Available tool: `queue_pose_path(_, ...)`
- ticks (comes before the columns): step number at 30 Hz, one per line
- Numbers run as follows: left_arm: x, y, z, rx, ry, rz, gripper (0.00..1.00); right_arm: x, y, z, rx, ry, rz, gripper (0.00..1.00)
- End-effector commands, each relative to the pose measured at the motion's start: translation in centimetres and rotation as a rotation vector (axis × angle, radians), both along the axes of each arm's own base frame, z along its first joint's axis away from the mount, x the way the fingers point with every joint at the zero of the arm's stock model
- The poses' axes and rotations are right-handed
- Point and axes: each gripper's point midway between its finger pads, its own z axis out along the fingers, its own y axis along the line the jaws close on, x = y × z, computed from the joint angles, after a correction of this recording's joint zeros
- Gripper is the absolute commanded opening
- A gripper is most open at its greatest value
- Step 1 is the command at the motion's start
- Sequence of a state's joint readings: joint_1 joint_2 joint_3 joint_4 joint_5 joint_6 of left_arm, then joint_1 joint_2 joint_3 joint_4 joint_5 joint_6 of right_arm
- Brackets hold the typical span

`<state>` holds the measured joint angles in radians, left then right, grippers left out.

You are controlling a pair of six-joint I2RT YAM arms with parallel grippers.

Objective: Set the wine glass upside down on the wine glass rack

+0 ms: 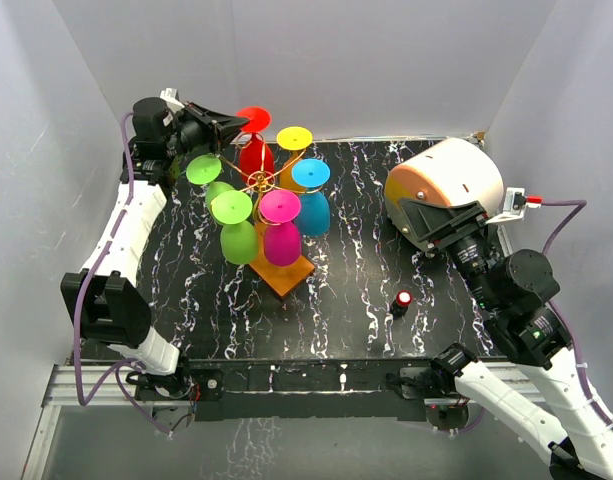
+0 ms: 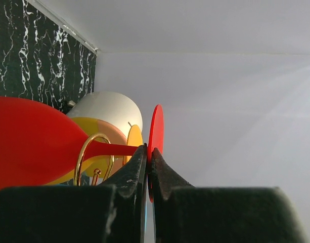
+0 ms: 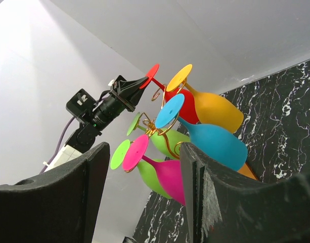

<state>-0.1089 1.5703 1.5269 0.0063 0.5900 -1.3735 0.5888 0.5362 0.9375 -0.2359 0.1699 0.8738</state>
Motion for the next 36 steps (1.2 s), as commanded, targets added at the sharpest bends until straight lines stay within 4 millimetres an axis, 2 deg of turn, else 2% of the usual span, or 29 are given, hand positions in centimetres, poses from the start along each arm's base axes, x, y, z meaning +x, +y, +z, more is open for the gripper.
queue_pose_path(1, -0.2, 0.1, 1.5, 0.015, -0.039, -0.002, 0.0, -0.2, -0.3, 0.9, 0.022, -0.025, -0.008, 0.56)
queue_pose_path(12, -0.7, 3.4, 2.1, 0.083, -0.063, 0.084, 0.0, -0.2, -0.3, 0.9, 0.018, -0.024, -0.01, 0.56)
queue_pose_path(18, -1.1, 3.3, 1.5, 0.119, -0.051, 0.059, 0.0, 0.0, -0.1, 1.0, 0.019, -0.025, -0.002, 0.56)
queue_pose_path(28, -1.6, 3.6, 2.0, 0.173, -0.077, 0.067, 0.0, 0.1, 0.3, 1.0, 0.018, -0.024, 0.007, 0.56)
queue_pose_path(36, -2.3, 4.0, 2.1, 0.221, -0.083, 0.073, 0.11, 0.2, 0.3, 0.7, 0.016, -0.018, 0.007, 0.56)
